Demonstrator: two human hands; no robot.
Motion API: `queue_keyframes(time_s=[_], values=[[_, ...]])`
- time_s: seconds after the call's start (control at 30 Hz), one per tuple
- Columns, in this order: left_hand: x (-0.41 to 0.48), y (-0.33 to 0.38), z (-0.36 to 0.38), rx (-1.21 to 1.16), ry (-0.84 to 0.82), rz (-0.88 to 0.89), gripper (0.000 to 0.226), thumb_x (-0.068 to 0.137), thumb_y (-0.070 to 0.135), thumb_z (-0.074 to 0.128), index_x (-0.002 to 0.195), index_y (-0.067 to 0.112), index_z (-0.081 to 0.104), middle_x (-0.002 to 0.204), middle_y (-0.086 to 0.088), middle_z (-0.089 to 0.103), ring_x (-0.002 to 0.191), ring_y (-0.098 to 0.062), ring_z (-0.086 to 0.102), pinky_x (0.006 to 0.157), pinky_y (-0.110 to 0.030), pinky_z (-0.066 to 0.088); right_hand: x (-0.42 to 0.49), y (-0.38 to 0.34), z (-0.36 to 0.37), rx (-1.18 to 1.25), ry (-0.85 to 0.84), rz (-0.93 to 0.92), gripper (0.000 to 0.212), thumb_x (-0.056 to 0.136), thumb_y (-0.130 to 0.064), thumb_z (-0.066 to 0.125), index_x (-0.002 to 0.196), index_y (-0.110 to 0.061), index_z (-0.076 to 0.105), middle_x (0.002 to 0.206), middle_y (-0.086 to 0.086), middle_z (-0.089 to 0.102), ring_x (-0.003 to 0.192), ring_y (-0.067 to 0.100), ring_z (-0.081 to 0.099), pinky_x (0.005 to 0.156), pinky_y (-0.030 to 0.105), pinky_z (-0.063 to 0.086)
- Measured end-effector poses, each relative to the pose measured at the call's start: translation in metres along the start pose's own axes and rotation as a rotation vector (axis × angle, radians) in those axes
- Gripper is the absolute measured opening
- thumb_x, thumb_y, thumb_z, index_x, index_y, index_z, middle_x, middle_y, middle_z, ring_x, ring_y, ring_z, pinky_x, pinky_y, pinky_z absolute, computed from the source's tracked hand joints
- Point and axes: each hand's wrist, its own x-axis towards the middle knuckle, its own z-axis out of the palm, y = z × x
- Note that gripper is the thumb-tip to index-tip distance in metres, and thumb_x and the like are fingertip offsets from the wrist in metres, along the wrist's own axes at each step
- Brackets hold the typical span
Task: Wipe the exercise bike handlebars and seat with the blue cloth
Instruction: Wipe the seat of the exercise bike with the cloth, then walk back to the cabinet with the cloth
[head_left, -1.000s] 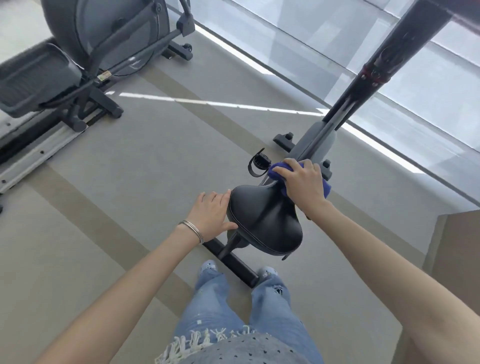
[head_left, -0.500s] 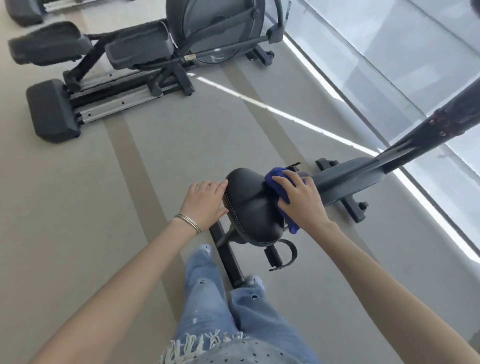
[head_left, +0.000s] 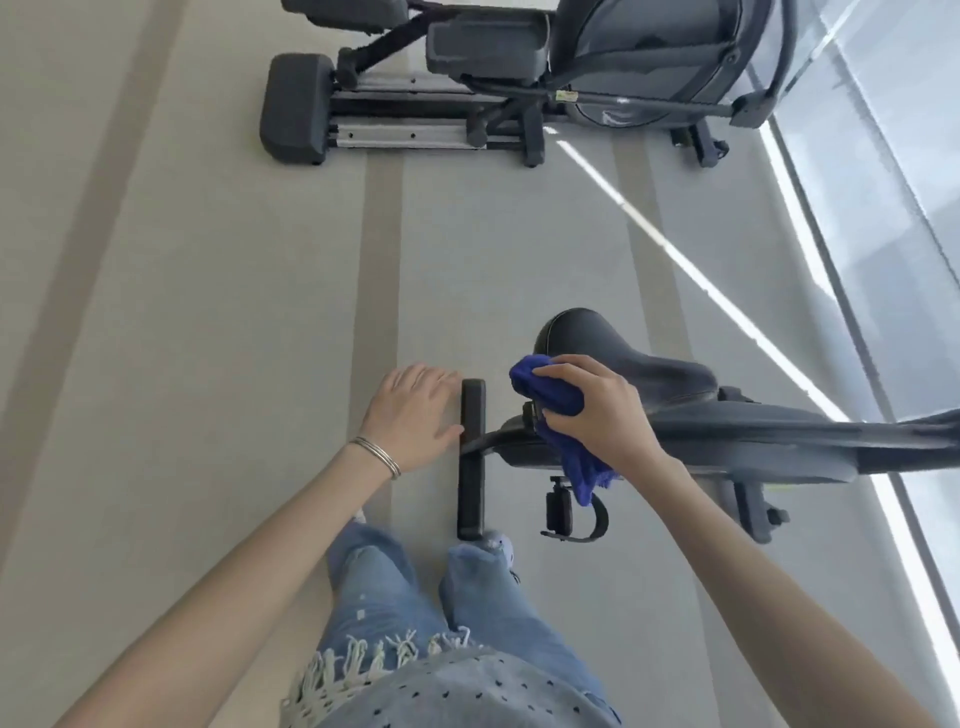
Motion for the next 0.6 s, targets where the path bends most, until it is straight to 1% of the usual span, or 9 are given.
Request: queue_keyframes(time_s=[0.17, 0.27, 0.37, 0.5, 0.6], values=[[-0.043, -0.05, 0.009, 0.0, -0.044, -0.198, 0.07, 0.089, 0.053, 0.043, 0.147, 0.02, 0.021, 0.153, -0.004, 0.028, 0.141, -0.025, 0.021, 0.115, -0.044, 0.014, 0.028, -0.046, 0.022, 0.05, -0.089, -0.091, 0.043, 0.074, -0.02, 0.071, 0.115, -0.026, 0.062, 0.123, -0.011, 0.058, 0.102, 0.011, 0.055, 0.084, 0.023, 0.041], [-0.072, -0.088, 0.013, -0.01, -0.045, -0.321, 0.069, 0.09, 0.054, 0.04, 0.147, 0.022, 0.018, 0.152, -0.004, 0.028, 0.141, -0.026, 0.021, 0.114, -0.045, 0.014, 0.049, -0.083, 0.043, 0.152, -0.155, -0.117, 0.042, 0.073, -0.017, 0.071, 0.113, -0.028, 0.063, 0.12, -0.012, 0.06, 0.101, 0.008, 0.055, 0.085, 0.024, 0.043], [-0.104, -0.129, 0.012, -0.039, -0.036, -0.434, 0.067, 0.09, 0.053, 0.04, 0.147, 0.022, 0.02, 0.151, -0.004, 0.03, 0.14, -0.027, 0.021, 0.114, -0.046, 0.015, 0.066, -0.125, 0.071, 0.246, -0.231, -0.168, 0.041, 0.073, -0.009, 0.07, 0.111, -0.024, 0.064, 0.117, -0.008, 0.061, 0.103, 0.011, 0.056, 0.089, 0.025, 0.044], [-0.152, -0.183, 0.015, -0.066, -0.027, -0.535, 0.067, 0.091, 0.052, 0.04, 0.147, 0.023, 0.019, 0.152, -0.003, 0.029, 0.14, -0.027, 0.021, 0.114, -0.046, 0.015, 0.081, -0.185, 0.116, 0.251, -0.354, -0.223, 0.042, 0.074, -0.006, 0.069, 0.112, -0.023, 0.065, 0.119, -0.006, 0.06, 0.106, 0.013, 0.056, 0.089, 0.018, 0.041], [-0.187, -0.226, 0.021, -0.083, -0.041, -0.6, 0.067, 0.09, 0.052, 0.041, 0.147, 0.023, 0.019, 0.151, -0.003, 0.03, 0.14, -0.028, 0.022, 0.114, -0.047, 0.016, 0.091, -0.23, 0.148, 0.225, -0.421, -0.26, 0.042, 0.075, -0.008, 0.069, 0.113, -0.025, 0.065, 0.118, -0.007, 0.06, 0.106, 0.012, 0.055, 0.09, 0.018, 0.04]])
